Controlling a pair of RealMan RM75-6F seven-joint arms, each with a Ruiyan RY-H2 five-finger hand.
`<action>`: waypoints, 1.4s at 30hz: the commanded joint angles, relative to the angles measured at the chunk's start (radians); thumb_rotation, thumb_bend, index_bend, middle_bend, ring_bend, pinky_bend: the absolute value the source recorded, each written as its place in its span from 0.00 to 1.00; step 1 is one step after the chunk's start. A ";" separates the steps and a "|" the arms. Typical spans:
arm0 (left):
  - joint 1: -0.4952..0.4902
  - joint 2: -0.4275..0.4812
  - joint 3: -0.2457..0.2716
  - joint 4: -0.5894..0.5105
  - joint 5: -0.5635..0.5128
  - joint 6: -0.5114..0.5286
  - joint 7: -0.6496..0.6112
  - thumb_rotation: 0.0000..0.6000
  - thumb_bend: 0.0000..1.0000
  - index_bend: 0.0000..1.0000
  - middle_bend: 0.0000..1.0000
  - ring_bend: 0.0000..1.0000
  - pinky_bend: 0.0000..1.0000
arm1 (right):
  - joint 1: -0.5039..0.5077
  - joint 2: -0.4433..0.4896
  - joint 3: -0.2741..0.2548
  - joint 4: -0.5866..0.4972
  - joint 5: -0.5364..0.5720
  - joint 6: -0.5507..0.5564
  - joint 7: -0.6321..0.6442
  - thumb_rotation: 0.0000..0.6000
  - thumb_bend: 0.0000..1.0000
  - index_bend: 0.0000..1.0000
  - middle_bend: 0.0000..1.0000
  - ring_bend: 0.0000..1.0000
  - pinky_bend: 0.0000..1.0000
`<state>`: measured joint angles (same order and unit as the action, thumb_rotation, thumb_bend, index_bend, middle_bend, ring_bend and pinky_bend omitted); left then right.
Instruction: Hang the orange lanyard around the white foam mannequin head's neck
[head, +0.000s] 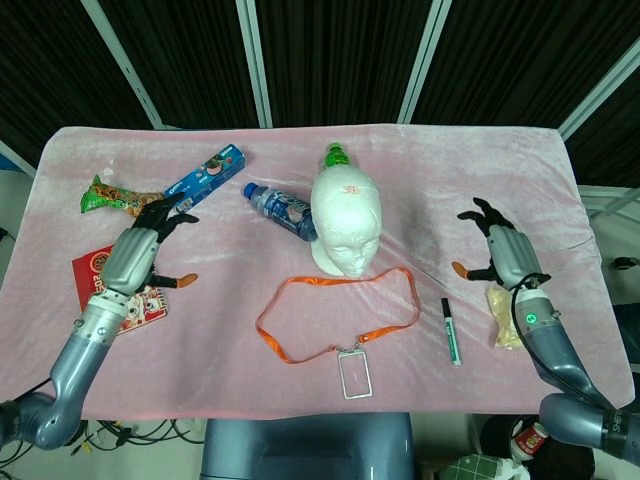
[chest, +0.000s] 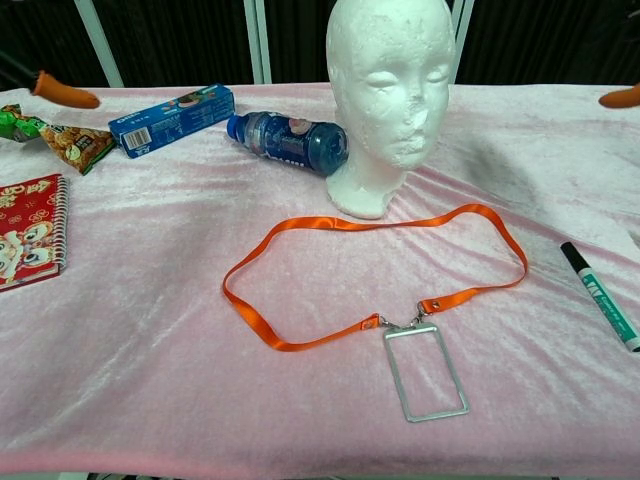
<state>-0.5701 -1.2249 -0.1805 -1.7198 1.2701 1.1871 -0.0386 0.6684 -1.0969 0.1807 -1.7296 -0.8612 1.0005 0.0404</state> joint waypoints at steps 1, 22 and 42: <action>0.064 0.039 0.050 -0.049 0.037 0.075 0.060 1.00 0.00 0.24 0.02 0.00 0.00 | -0.027 -0.080 -0.048 0.046 -0.021 0.047 -0.076 1.00 0.17 0.26 0.04 0.08 0.13; 0.141 0.044 0.081 -0.010 0.157 0.175 0.009 1.00 0.00 0.24 0.03 0.00 0.00 | 0.048 -0.441 0.013 0.280 0.013 -0.022 -0.134 1.00 0.19 0.39 0.04 0.08 0.13; 0.150 0.025 0.067 0.004 0.153 0.157 0.003 1.00 0.00 0.24 0.03 0.00 0.00 | 0.084 -0.557 0.032 0.443 0.013 -0.116 -0.152 1.00 0.20 0.46 0.04 0.08 0.13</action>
<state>-0.4207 -1.1998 -0.1133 -1.7156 1.4235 1.3447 -0.0364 0.7486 -1.6460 0.2092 -1.2966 -0.8437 0.8898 -0.1127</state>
